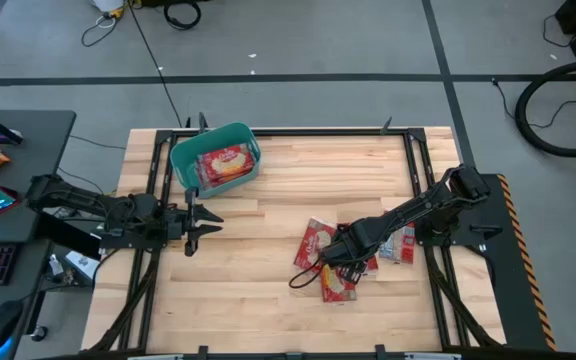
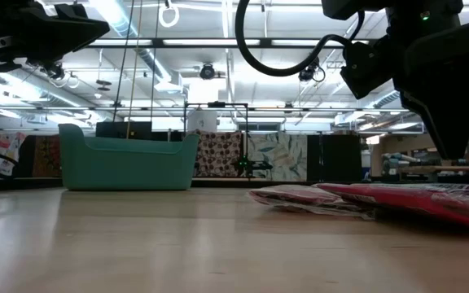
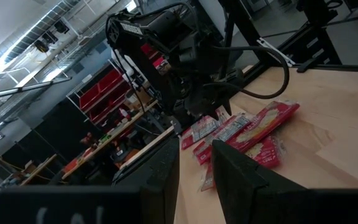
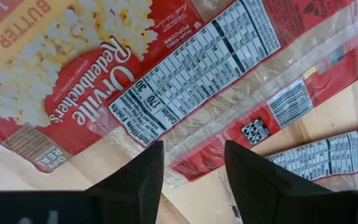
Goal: Sort popcorn bags into baskets
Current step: Put the red popcorn bag into the green bin
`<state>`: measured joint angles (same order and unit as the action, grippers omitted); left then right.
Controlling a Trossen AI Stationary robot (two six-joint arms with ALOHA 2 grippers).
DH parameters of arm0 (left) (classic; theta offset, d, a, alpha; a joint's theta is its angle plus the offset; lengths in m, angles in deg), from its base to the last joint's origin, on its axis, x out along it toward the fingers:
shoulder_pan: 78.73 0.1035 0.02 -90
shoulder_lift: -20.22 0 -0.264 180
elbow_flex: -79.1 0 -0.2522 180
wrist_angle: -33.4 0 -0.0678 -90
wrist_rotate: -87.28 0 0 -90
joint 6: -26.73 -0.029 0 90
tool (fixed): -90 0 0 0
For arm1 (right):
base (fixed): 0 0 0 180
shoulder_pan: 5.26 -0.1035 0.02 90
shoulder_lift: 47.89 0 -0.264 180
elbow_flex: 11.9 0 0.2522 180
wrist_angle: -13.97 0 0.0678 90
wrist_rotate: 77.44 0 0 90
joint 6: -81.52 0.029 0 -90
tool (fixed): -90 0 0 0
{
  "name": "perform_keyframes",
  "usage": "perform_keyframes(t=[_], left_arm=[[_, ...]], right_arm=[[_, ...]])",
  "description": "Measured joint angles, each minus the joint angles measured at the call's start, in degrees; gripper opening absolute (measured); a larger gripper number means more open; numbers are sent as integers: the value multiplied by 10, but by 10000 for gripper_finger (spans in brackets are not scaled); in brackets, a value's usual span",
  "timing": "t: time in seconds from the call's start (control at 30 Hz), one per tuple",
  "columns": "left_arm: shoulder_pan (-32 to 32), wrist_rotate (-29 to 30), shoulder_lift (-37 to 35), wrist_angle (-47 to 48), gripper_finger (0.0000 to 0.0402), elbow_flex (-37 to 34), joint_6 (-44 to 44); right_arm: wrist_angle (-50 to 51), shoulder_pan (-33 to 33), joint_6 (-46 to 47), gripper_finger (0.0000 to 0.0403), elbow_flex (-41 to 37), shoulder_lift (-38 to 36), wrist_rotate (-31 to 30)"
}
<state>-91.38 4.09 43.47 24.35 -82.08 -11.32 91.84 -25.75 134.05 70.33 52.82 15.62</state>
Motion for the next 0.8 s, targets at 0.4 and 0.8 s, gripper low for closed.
perform_keyframes(t=[0.4,0.8], left_arm=[[0,0,0,0,98,0,3],[0,0,0,3,98,0,4]], right_arm=[[6,-1,1,174,0,0,1],[4,-1,6,174,0,0,1]])
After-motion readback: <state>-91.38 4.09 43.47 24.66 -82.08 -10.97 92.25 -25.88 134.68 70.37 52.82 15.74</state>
